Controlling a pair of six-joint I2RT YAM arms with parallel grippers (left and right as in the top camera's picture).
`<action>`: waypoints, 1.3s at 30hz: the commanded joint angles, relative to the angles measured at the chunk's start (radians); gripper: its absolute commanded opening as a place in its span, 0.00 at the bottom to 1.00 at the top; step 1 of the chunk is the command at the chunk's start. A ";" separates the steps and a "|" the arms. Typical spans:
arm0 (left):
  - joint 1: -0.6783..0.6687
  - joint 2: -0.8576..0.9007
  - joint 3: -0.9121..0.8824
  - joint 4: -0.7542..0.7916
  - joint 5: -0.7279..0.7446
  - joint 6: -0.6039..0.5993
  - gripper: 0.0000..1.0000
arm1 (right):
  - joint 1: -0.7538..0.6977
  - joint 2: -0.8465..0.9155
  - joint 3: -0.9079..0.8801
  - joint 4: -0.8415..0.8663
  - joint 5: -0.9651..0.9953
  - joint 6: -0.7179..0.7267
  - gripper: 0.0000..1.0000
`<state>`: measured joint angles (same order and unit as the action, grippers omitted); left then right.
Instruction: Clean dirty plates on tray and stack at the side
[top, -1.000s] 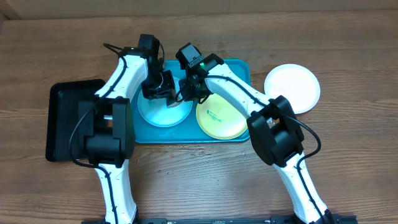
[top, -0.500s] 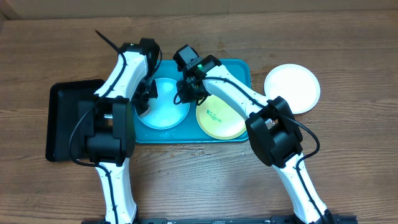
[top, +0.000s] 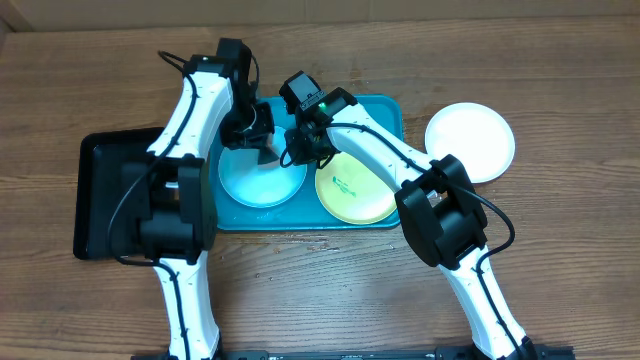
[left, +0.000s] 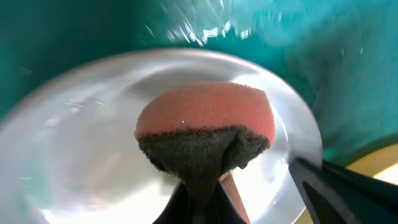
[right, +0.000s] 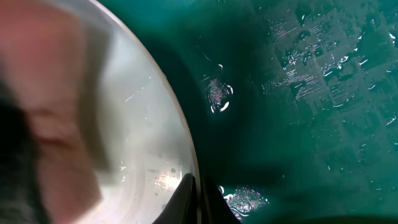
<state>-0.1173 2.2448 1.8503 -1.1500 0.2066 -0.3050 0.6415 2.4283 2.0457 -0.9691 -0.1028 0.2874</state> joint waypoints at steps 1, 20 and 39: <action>-0.007 0.050 -0.022 -0.032 -0.008 0.044 0.04 | -0.008 0.003 0.002 -0.005 0.034 -0.012 0.04; 0.053 -0.065 0.086 -0.245 -0.546 -0.178 0.04 | -0.004 -0.008 0.033 -0.050 0.124 -0.017 0.04; 0.593 -0.314 0.115 -0.275 -0.077 -0.123 0.04 | 0.338 -0.070 0.386 -0.209 1.355 -0.458 0.04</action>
<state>0.4126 1.9217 1.9656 -1.4090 0.0906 -0.4644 0.9081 2.4119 2.4035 -1.2129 0.8291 0.0521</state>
